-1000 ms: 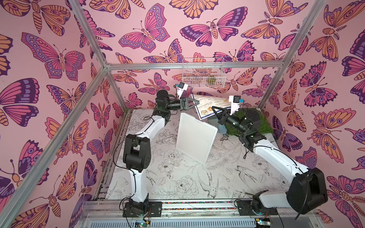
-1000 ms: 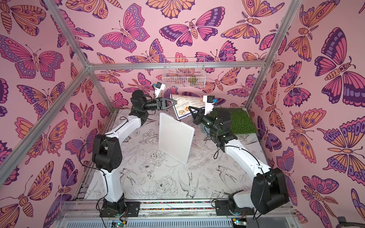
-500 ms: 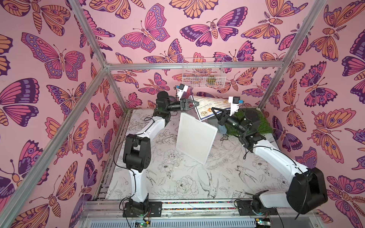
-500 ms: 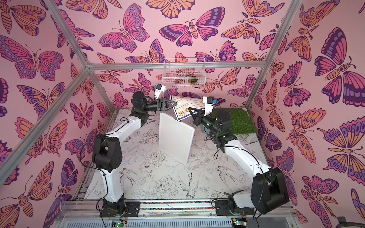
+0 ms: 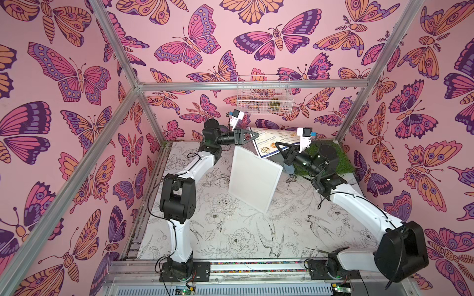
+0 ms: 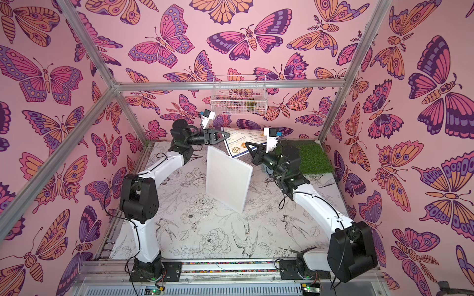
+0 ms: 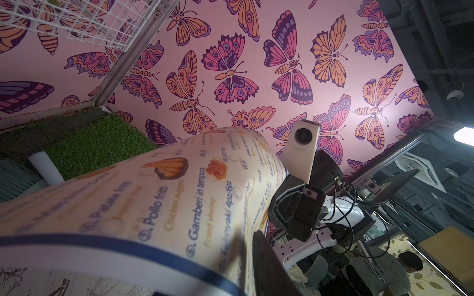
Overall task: Insert the menus into the narrow rack
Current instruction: Insert the menu into the narrow rack.
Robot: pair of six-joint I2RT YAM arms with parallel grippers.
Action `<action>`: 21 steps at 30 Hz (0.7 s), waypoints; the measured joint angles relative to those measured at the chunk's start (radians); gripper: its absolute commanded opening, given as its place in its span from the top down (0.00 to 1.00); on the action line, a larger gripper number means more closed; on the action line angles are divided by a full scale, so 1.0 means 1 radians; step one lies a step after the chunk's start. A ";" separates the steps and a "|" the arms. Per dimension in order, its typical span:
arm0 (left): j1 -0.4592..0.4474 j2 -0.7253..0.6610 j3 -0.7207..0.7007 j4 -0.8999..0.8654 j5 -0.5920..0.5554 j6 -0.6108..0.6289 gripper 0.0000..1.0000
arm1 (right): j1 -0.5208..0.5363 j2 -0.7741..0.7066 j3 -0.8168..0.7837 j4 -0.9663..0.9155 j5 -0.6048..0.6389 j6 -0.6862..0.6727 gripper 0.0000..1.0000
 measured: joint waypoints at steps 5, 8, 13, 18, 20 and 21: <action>0.000 0.000 0.000 0.028 0.000 -0.016 0.65 | 0.001 -0.006 0.000 -0.009 0.006 -0.007 1.00; 0.000 0.000 0.000 0.044 0.000 -0.031 0.65 | 0.006 -0.006 0.000 -0.024 0.024 -0.029 1.00; 0.000 0.000 0.000 0.052 0.000 -0.044 0.65 | 0.027 -0.010 0.000 -0.054 0.075 -0.073 1.00; 0.000 0.000 0.000 0.054 0.001 -0.051 0.65 | 0.050 -0.033 0.000 -0.089 0.122 -0.109 1.00; -0.001 0.000 0.000 0.054 0.001 -0.051 0.65 | 0.055 -0.049 0.000 -0.103 0.134 -0.121 1.00; -0.002 0.000 0.000 0.055 0.000 -0.051 0.65 | 0.058 -0.060 0.000 -0.113 0.142 -0.127 1.00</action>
